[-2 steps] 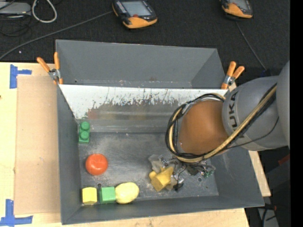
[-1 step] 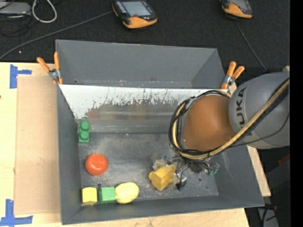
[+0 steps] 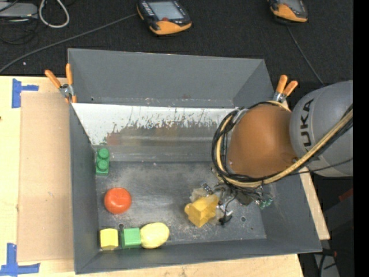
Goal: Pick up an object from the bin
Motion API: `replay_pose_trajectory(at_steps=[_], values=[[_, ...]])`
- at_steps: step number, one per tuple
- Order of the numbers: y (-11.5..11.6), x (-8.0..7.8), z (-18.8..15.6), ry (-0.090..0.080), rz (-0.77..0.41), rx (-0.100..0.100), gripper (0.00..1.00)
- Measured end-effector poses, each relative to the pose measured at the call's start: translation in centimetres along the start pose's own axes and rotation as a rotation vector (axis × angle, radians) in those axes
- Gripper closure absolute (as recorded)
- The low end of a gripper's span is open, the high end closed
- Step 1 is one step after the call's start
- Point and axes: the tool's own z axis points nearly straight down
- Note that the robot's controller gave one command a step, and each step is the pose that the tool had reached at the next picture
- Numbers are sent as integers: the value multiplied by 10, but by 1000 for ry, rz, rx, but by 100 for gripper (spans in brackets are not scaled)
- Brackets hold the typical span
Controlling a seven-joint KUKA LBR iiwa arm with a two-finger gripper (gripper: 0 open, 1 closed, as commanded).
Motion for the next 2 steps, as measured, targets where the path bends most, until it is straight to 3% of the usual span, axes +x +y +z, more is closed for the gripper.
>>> replay_pose_trajectory(at_steps=[2], values=[[0,-1,-52,-5,3,2,100]])
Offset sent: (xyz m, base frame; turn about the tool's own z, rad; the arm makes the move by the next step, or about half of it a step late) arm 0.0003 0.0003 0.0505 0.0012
